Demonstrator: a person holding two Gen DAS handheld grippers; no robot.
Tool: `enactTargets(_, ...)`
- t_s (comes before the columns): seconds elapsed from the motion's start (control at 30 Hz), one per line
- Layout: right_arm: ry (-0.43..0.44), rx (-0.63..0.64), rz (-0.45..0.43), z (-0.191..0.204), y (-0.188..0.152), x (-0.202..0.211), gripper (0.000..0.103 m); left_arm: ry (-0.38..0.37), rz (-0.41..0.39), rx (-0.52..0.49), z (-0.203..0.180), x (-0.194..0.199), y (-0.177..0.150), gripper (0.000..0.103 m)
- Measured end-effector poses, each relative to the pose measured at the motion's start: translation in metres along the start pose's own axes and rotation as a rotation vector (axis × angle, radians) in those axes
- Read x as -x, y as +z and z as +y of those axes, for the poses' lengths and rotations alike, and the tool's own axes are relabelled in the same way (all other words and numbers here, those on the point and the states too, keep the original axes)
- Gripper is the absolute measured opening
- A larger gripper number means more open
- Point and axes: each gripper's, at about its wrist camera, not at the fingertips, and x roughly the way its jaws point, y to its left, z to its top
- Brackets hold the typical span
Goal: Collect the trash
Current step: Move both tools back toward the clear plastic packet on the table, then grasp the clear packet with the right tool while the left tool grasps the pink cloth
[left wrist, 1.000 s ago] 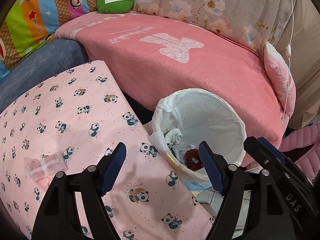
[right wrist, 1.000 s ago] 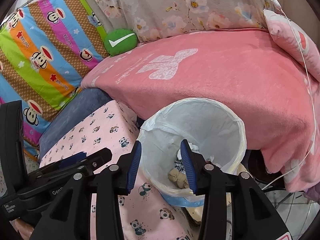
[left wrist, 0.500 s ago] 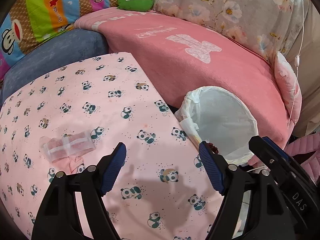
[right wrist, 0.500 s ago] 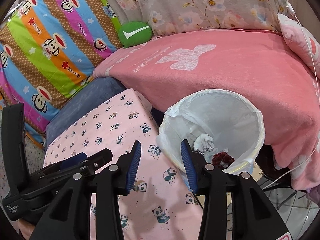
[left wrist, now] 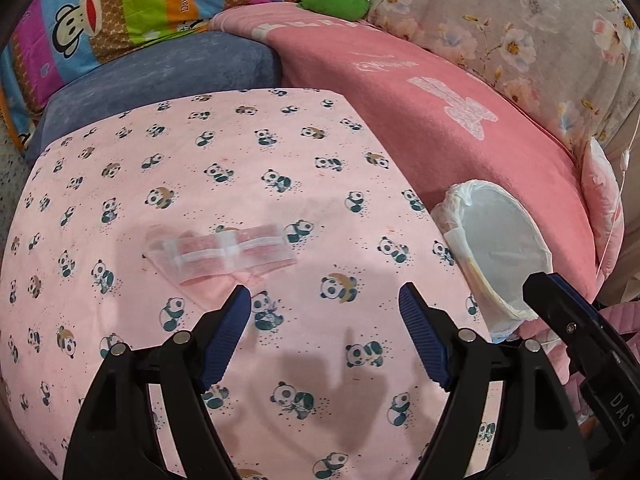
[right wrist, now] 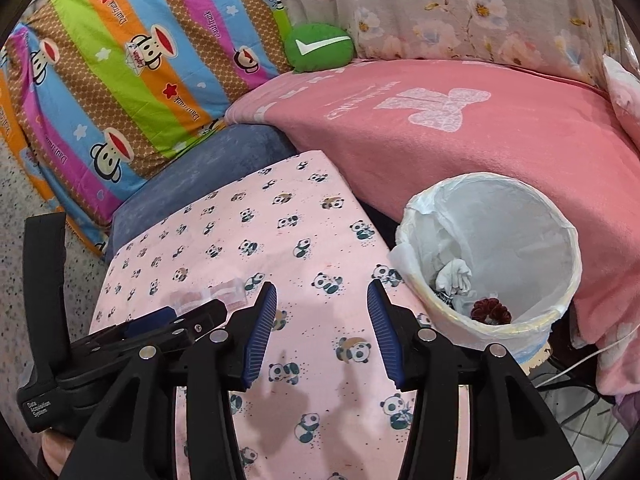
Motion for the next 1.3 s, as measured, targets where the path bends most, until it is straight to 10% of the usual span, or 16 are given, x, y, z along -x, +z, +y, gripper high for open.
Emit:
enactTargets(0.9,0.046,0.164,0.208,0.122,-0.015,-0.138,0.064,0.087,0.053,0.226,0.146,-0.023,-0.011,0.073)
enactTargets(1.23,0.000,0.155,0.267,0.124,-0.021,-0.187,0.064,0.091,0.072,0.242,0.157,-0.034,-0.010,0.073)
enactTargets(1.3,-0.001,0.153,0.278,0.120,-0.023,-0.190,0.050,0.092,0.075,0.234,0.155,-0.036,-0.009,0.073)
